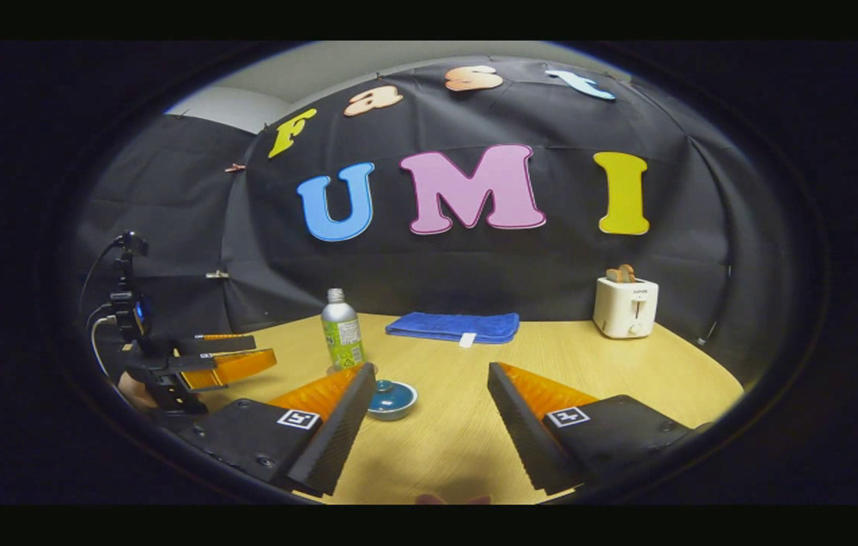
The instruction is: Open the teacup lid with one hand, grasp the water bottle and pour water into the teacup with the other hand; after pouring, place the water bottle on the coaster and then close the teacup lid.
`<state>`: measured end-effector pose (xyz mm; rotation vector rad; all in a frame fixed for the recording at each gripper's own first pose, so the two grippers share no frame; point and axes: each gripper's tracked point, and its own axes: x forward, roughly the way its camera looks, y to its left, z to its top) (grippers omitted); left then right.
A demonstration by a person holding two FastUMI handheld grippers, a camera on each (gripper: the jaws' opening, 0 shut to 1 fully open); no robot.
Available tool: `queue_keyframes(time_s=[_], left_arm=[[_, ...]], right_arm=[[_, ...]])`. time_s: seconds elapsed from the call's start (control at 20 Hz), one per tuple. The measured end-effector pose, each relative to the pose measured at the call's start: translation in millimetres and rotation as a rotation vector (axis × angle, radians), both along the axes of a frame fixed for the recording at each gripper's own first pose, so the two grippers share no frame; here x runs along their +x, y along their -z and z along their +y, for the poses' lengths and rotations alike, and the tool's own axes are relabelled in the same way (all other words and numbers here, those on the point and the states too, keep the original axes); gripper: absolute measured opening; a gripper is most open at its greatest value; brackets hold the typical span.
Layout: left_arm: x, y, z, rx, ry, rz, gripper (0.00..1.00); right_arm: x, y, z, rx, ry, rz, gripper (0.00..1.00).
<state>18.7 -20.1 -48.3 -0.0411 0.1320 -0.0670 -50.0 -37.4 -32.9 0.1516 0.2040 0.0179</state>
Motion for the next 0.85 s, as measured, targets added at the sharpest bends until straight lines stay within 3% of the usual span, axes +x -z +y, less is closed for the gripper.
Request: queue_keyframes(time_s=[0.3,0.35,0.85], left_arm=[[-0.7,-1.6,3.1,0.019,-0.007,-0.004,0.97],[-0.6,-2.3,2.4,0.018,-0.006,-0.005,0.97],[-1.7,-2.4,0.6,0.014,-0.004,-0.005,0.97]], right_arm=[[0.4,-1.1,3.9,-0.001,-0.013,-0.001,0.89],[0.5,-1.6,3.7,0.000,-0.013,-0.003,0.92],[-1.1,-5.4,2.5,-0.001,-0.010,-0.013,0.92]])
